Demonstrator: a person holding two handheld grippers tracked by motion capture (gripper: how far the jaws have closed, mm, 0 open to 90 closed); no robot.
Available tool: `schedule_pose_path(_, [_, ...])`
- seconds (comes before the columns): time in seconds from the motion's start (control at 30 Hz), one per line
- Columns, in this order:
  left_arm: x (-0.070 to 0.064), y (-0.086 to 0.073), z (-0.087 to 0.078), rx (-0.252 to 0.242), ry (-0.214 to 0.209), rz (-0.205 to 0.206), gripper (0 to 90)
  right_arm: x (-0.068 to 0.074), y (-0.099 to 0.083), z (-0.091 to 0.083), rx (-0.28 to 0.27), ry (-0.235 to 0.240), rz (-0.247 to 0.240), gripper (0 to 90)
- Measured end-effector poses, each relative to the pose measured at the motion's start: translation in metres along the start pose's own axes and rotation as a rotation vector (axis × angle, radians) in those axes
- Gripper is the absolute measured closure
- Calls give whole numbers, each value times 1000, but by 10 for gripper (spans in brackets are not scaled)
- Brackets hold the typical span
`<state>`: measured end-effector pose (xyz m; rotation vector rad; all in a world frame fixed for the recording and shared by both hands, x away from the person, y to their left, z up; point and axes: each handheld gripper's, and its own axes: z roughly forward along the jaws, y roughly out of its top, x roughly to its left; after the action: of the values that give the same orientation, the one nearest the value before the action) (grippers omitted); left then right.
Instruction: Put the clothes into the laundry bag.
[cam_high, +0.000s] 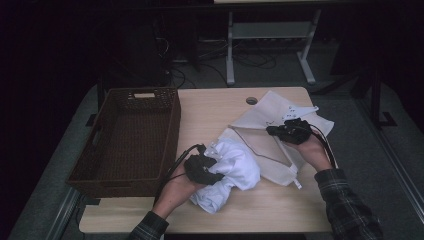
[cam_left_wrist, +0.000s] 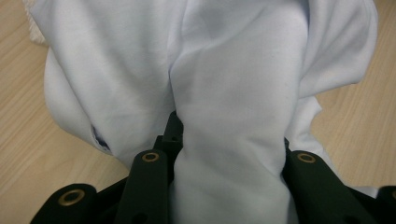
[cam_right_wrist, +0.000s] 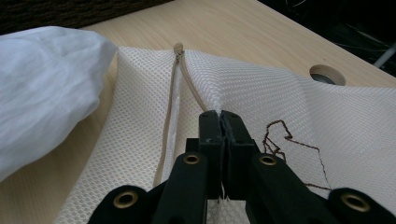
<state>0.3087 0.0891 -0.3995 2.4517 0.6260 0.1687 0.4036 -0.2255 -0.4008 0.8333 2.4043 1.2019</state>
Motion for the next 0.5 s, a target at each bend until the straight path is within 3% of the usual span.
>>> schedule_pose_path(0.5, [-10, 17, 5, -8, -15, 62, 637, 15, 6, 3, 2, 54, -46, 876])
